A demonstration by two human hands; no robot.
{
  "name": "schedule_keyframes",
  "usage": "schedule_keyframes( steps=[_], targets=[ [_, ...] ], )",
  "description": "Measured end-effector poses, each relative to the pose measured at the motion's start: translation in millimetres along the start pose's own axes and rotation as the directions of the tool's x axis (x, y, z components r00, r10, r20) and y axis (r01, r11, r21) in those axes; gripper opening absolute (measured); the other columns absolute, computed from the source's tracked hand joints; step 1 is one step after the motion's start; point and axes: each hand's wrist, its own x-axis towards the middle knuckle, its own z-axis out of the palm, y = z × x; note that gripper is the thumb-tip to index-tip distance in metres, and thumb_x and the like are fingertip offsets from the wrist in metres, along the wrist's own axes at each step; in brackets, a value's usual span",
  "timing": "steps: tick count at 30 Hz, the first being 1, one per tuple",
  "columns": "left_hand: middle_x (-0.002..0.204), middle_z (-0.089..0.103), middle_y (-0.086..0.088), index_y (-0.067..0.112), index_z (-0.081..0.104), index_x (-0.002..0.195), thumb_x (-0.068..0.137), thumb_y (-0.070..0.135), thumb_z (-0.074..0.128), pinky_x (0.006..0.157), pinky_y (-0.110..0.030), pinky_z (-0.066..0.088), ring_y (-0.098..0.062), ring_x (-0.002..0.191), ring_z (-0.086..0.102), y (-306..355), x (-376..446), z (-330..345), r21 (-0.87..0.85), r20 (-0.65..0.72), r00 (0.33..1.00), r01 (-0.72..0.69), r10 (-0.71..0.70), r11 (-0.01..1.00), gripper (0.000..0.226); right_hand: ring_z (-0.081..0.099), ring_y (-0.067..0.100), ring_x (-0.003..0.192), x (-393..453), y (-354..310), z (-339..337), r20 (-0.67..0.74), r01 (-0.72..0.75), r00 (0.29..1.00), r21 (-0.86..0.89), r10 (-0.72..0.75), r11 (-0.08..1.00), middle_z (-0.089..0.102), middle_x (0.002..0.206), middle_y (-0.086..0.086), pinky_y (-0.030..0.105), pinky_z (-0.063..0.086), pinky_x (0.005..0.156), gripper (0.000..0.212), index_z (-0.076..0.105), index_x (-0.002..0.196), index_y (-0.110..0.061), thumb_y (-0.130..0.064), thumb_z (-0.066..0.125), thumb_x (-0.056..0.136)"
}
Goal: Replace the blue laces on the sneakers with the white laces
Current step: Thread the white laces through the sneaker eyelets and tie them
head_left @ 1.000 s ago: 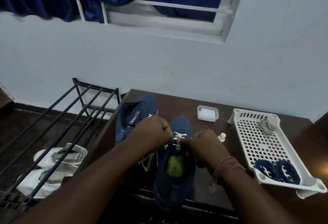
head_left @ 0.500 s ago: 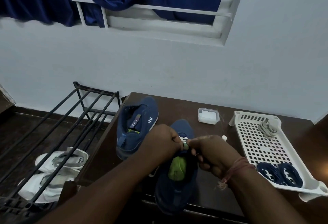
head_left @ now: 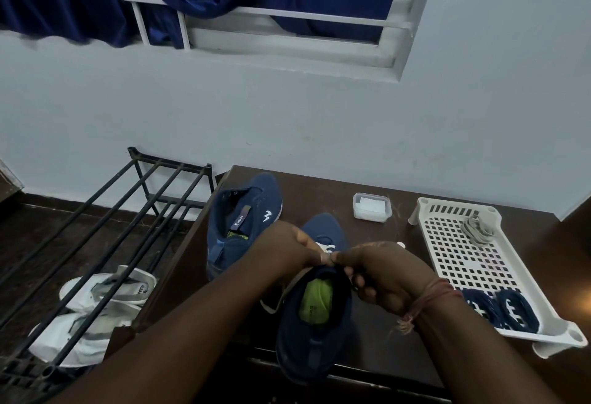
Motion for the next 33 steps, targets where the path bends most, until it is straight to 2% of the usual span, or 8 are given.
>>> schedule_keyframes(
  steps=[6,8,10,12,15,21,29,33],
  targets=[
    [0.08,0.075,-0.003,0.013,0.074,0.077,0.087,0.032,0.072,0.079,-0.034,0.056,-0.017,0.079,0.07,-4.9,10.1,-15.7,-0.04,-0.18,0.984,0.012,-0.019,0.999,0.021,0.067,0.026,0.078,-8.0,-20.8,-27.8,-0.149,0.213,0.977,0.649,-0.152,0.731,0.066,0.088,0.016,0.035,0.054,0.073,0.015,0.052,0.085,-0.006,-0.013,0.043,0.095],
    [0.08,0.075,-0.006,0.01,0.075,0.078,0.088,0.031,0.071,0.082,-0.038,0.057,-0.02,0.079,0.07,-4.4,10.4,-18.9,-0.069,-0.182,0.983,0.02,-0.032,0.997,0.023,0.063,0.021,0.059,-15.4,-25.5,-37.1,-0.134,0.231,0.97,0.768,-0.204,0.597,0.065,0.084,0.017,0.026,0.048,0.054,0.02,0.044,0.073,-0.011,-0.013,0.036,0.092],
    [0.08,0.075,-0.007,0.01,0.075,0.08,0.088,0.03,0.07,0.083,-0.04,0.058,-0.022,0.079,0.071,-4.5,11.6,-19.3,-0.069,-0.182,0.983,0.028,-0.04,0.997,0.022,0.038,0.013,0.039,-17.3,-26.0,-38.9,-0.159,0.287,0.958,0.582,-0.24,0.76,0.06,0.073,0.012,0.02,0.027,0.036,0.02,0.047,0.073,-0.011,-0.016,0.039,0.091],
    [0.082,0.075,-0.007,0.01,0.075,0.083,0.088,0.028,0.069,0.084,-0.04,0.058,-0.023,0.083,0.072,-4.3,12.0,-17.3,-0.05,-0.171,0.984,0.039,-0.047,0.998,0.019,0.042,0.015,0.041,-15.5,-21.1,-34.5,-0.198,0.335,0.922,-0.022,-0.333,0.942,0.065,0.071,0.01,0.029,0.039,0.037,0.021,0.06,0.078,-0.011,-0.023,0.052,0.093],
    [0.085,0.075,-0.004,0.014,0.075,0.085,0.089,0.026,0.068,0.084,-0.04,0.059,-0.022,0.084,0.071,-4.0,11.4,-12.7,-0.022,-0.137,0.989,0.048,-0.05,0.999,0.014,0.049,0.011,0.042,-18.4,-8.6,-23.5,0.01,0.254,0.951,-0.601,-0.31,0.758,0.062,0.055,0.001,0.027,0.045,0.046,0.041,0.065,0.067,-0.008,-0.043,0.071,0.086],
    [0.094,0.07,-0.002,0.015,0.068,0.094,0.072,0.026,0.086,0.089,-0.041,0.055,-0.021,0.088,0.068,-10.1,9.9,-5.9,0.079,0.012,0.994,0.109,-0.11,0.991,0.03,0.046,0.007,0.038,-31.1,-20.7,-36.1,-0.051,0.138,0.977,-0.583,-0.205,0.801,0.057,0.059,0.006,0.016,0.039,0.04,0.02,0.068,0.075,-0.006,-0.023,0.072,0.086],
    [0.109,0.068,-0.003,0.016,0.067,0.112,0.071,0.014,0.088,0.085,-0.027,0.051,-0.018,0.097,0.065,-10.5,10.9,-5.0,0.133,0.028,0.988,0.144,-0.149,0.981,0.046,0.06,0.023,0.119,-18.5,-8.3,-72.4,-0.375,-0.321,0.927,-0.823,-0.025,0.468,0.062,0.129,0.011,0.027,0.046,0.093,0.04,0.061,0.125,-0.005,-0.028,0.064,0.092],
    [0.113,0.066,-0.003,0.016,0.067,0.114,0.073,0.015,0.087,0.089,-0.028,0.05,-0.018,0.102,0.064,-11.4,10.0,-5.3,0.18,0.006,0.992,0.122,-0.125,0.976,0.046,0.057,0.022,0.12,-18.9,-10.9,-84.5,-0.433,-0.338,0.899,-0.783,-0.066,0.522,0.06,0.13,0.01,0.023,0.043,0.086,0.043,0.056,0.13,-0.007,-0.03,0.064,0.094]
  ],
)
